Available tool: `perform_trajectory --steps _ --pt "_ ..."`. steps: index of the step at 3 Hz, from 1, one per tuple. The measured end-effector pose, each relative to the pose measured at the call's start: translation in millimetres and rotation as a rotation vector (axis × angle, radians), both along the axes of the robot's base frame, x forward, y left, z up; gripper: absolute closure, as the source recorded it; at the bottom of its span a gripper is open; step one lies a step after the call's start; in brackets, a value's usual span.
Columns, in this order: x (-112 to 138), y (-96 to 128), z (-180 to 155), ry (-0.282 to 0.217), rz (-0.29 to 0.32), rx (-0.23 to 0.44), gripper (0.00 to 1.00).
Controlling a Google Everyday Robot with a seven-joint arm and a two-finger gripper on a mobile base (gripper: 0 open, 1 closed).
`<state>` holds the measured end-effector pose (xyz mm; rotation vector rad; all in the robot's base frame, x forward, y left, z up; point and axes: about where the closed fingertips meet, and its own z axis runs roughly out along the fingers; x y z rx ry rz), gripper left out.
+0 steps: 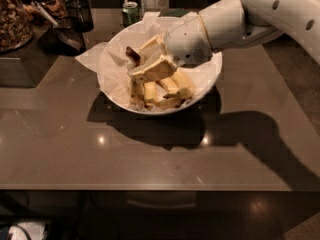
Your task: Pick banana from white bowl
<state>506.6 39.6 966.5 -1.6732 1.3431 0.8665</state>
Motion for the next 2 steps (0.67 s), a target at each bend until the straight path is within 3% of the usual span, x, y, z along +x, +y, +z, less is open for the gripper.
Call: perform_trajectory --steps 1,2 --pt "5 3 50 -0.132 0.037 0.069 1.0" --pt "0 6 105 -0.273 0.105 0.184 1.0"
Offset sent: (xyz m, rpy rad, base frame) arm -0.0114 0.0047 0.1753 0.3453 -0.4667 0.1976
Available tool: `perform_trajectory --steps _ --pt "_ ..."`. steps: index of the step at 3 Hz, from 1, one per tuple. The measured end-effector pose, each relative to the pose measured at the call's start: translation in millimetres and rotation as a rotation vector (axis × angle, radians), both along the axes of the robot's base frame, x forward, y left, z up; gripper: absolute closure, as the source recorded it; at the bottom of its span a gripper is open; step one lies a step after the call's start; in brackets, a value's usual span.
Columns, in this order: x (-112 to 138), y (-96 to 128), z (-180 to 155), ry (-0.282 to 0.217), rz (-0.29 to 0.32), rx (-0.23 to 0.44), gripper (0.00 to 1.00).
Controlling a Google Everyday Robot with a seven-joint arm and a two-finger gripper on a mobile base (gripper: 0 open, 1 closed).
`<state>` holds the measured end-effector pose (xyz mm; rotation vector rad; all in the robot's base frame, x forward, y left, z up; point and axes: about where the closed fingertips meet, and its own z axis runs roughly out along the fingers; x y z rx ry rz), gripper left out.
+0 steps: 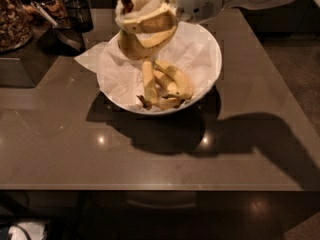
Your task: Pick banana from white bowl
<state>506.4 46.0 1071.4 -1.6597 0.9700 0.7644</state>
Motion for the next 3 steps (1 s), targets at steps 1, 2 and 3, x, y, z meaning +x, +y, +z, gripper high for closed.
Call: perform_trajectory --steps 1,2,3 --pt "-21 -5 28 -0.084 0.103 0.14 1.0" --pt "-60 -19 38 -0.126 0.226 0.298 1.0" --pt "-109 -44 39 -0.163 0.239 0.394 1.0"
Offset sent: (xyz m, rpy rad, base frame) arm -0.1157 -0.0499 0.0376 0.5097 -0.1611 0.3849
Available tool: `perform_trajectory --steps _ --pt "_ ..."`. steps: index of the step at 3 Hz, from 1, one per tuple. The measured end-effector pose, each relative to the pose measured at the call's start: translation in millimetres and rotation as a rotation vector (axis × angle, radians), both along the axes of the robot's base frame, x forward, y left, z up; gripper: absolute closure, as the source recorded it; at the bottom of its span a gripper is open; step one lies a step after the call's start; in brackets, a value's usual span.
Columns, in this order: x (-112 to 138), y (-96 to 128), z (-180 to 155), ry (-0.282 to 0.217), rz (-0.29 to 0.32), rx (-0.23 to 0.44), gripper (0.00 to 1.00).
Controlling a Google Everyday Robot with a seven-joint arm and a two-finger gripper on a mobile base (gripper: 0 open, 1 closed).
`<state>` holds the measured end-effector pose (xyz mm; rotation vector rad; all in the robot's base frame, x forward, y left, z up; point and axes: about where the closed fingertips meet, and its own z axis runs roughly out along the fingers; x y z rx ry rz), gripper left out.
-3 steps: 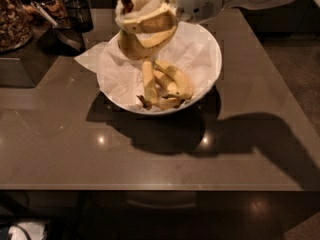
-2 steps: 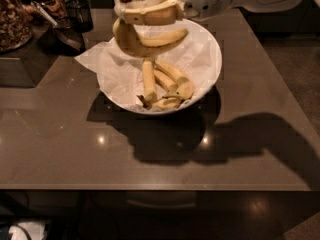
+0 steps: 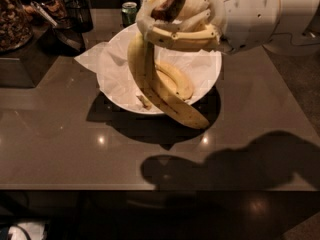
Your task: Pick banana from white bowl
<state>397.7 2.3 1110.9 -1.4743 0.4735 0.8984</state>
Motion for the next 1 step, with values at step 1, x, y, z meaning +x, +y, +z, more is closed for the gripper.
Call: perform_trajectory --steps 1 --pt "0.0 0.0 0.0 0.0 0.0 0.0 1.0"
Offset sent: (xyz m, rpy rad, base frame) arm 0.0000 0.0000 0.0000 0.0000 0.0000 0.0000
